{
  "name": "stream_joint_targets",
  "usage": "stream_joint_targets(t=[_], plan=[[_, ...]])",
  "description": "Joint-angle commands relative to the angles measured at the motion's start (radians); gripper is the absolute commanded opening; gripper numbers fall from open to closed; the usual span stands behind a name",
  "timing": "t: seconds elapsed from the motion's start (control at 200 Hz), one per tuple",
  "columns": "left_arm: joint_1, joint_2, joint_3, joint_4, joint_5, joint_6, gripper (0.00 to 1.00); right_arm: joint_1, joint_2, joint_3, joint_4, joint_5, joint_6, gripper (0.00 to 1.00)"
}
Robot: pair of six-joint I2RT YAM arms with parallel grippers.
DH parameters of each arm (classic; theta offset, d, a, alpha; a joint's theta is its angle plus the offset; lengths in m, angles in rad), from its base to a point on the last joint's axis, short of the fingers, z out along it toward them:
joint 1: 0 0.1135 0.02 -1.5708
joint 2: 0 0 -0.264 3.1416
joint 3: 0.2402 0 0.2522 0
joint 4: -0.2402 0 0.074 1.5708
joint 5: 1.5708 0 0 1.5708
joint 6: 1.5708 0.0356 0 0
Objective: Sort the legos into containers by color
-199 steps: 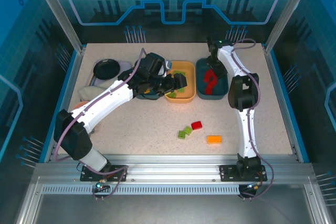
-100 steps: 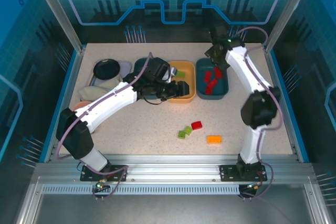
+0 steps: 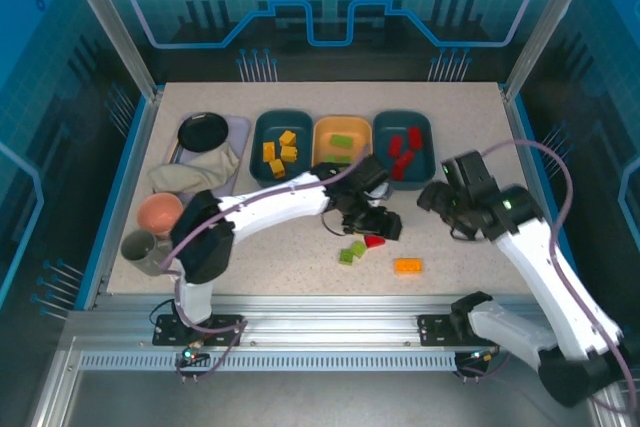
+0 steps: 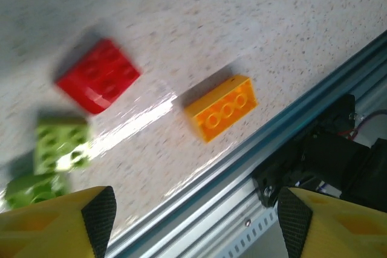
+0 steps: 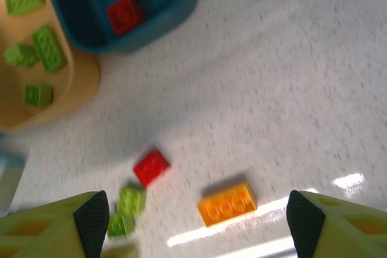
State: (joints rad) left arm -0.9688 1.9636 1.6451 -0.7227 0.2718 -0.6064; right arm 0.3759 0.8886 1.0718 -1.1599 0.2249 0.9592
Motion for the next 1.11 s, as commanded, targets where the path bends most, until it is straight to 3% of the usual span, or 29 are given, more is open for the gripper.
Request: stream_joint_targets(t=[0.0, 0.29, 0.405, 0.57, 0.795, 1.1], plan=[[-0.095, 0.117, 0.123, -0.087, -0.084, 0.048, 0.76, 0.010, -0.168, -0.003, -0.150, -0.094, -0.024, 0.80], [-0.157, 0.322, 0.374, -0.221, -0.139, -0.070, 0.83, 0.011, -0.305, 0.106, -0.158, -0.095, -0.086, 0.84], [-0.184, 0.352, 0.447, -0.248, -0.230, 0.015, 0.82, 0.009, -0.367, 0.125, -0.159, -0.081, -0.106, 0.85], [-0.191, 0.339, 0.407, -0.200, -0.319, 0.190, 0.83, 0.010, -0.408, 0.143, -0.147, -0.075, -0.098, 0.85], [-0.192, 0.359, 0.371, -0.127, -0.250, 0.439, 0.82, 0.012, -0.436, 0.188, -0.036, -0.099, -0.085, 0.87], [-0.194, 0.404, 0.350, -0.131, -0.221, 0.516, 0.75, 0.012, -0.406, 0.198, -0.064, -0.090, -0.043, 0.87]])
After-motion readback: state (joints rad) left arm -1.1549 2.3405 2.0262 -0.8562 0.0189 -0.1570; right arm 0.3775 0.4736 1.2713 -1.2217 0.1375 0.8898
